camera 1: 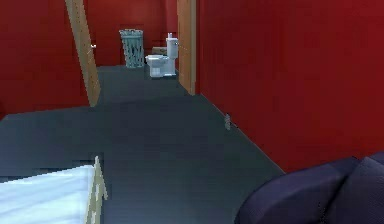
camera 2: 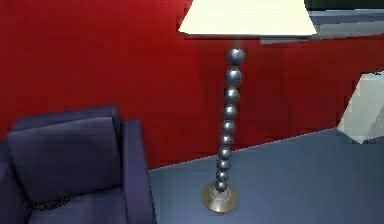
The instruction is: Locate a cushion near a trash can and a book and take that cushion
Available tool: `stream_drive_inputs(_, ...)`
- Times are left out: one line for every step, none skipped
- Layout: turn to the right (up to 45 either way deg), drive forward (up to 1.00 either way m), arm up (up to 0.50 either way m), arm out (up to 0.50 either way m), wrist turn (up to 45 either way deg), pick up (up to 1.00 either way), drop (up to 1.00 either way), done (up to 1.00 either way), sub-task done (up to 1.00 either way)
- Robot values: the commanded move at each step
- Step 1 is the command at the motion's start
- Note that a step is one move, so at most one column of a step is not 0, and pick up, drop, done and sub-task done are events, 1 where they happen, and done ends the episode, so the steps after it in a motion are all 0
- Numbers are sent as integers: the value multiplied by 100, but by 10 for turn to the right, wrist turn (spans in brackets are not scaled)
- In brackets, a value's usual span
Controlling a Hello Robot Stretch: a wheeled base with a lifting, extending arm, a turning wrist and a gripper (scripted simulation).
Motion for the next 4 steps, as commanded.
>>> stream_drive_inputs(0,60,0,0,0,0,0,0,0)
stream_drive_inputs(-240,0,0,0,0,0,0,0,0)
stream_drive_inputs(0,100,0,0,0,0,0,0,0)
stream_drive_inputs(-120,0,0,0,0,0,0,0,0)
